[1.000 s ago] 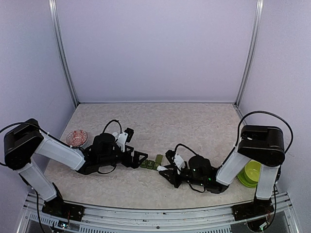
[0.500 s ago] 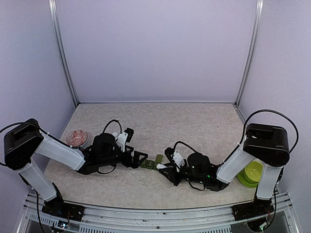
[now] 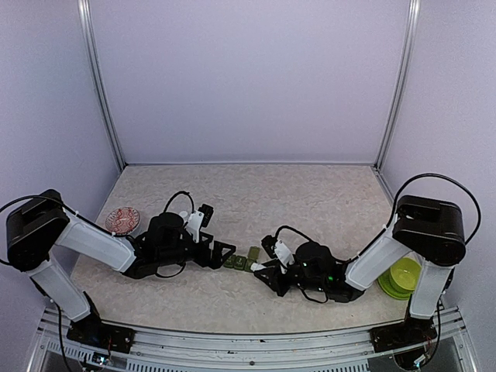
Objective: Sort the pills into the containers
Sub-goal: Pour the pill into the compartment of the pill container.
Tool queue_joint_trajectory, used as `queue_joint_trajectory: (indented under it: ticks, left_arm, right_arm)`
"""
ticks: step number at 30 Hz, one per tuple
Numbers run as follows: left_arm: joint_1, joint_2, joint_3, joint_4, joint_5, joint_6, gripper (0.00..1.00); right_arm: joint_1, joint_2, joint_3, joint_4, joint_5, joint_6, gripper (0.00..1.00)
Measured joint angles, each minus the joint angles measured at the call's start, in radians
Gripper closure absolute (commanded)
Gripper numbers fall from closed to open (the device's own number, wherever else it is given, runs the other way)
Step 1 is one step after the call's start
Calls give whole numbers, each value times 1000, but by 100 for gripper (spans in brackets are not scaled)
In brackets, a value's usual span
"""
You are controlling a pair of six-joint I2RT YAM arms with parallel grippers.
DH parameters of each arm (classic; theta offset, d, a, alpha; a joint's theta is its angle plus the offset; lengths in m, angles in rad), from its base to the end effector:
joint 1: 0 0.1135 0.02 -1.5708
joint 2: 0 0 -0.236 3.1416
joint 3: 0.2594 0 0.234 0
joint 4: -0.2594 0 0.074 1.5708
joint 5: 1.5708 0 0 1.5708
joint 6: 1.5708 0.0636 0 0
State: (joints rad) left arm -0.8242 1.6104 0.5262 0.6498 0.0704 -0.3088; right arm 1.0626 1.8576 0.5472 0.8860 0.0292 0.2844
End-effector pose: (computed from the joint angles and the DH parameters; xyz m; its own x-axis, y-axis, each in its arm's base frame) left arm 0.2092 -0.2327 0.1196 -0.5080 0.1027 -0.8552 0.6520 0.6947 -0.3039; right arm 0.1614 0.2860 0.0801 -0.4337 -0.2023 -0.8781 -0.7695 0.5901 0.2442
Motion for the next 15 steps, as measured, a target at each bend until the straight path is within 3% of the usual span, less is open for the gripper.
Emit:
queue_joint_trajectory:
  ticks: [15]
  left_arm:
    - [0,0,0,0,0,0,1]
  right_arm:
    - [0,-36,39,-127,-3,7,87]
